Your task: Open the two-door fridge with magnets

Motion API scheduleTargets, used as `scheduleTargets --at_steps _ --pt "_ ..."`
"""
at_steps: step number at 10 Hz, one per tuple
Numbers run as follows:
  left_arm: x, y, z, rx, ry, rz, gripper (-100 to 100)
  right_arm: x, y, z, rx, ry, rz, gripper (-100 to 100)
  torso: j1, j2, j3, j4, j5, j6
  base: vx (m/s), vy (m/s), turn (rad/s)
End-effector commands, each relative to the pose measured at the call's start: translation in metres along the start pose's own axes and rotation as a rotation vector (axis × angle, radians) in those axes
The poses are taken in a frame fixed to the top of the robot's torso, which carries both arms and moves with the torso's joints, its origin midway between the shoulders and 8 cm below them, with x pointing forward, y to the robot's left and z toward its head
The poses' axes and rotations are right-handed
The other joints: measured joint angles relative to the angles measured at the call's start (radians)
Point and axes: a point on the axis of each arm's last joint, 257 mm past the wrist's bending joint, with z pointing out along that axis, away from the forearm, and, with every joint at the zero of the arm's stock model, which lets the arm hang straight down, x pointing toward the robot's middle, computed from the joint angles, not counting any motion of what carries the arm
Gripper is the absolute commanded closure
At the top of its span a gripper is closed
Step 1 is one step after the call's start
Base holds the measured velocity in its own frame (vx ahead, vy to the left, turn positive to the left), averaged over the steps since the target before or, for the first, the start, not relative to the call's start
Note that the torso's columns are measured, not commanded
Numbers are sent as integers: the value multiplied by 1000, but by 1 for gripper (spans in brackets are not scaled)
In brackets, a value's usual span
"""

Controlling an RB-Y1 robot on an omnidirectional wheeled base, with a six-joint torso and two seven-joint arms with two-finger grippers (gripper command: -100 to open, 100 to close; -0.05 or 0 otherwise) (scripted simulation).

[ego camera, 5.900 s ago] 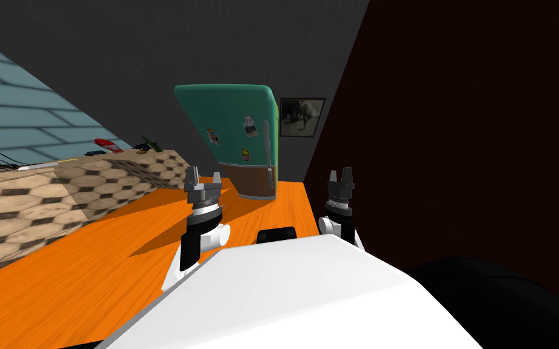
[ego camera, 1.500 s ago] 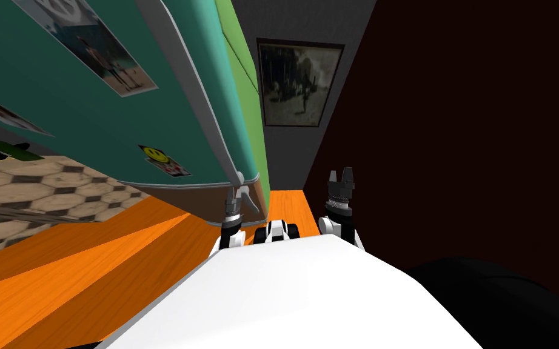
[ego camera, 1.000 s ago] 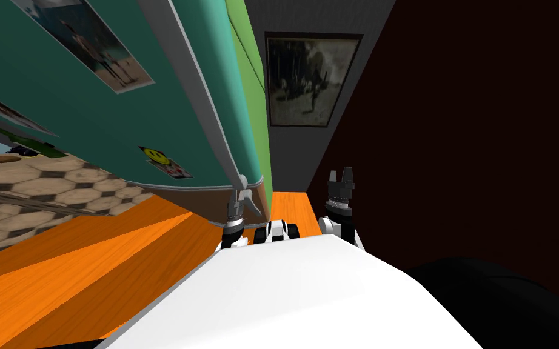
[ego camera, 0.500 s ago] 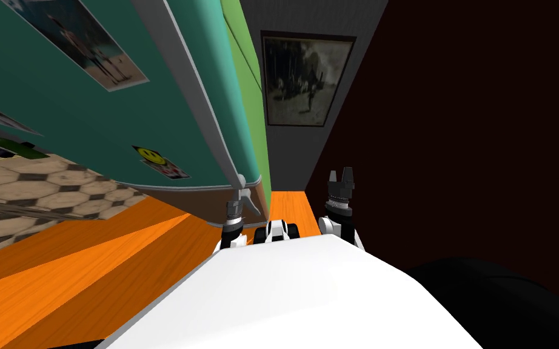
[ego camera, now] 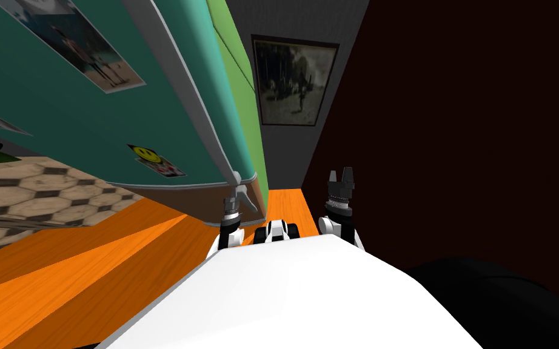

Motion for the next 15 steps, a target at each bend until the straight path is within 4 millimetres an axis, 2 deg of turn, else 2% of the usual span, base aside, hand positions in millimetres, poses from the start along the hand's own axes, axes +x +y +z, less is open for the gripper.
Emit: scheduleTargets --at_steps 1,2,15 --pt "-6 5 3 0 -10 5 100 0 0 0 0 0 0 0 0 -1 -1 0 0 0 -38 -21 -18" --pt "-10 6 3 -5 10 23 -100 0 0 0 0 0 0 0 1 -3 -2 -1 0 0 -8 -10 5" --pt "-65 13 9 -168 107 187 -100 0 0 0 0 0 0 0 3 -3 -1 -1 1 0 6 -34 8"
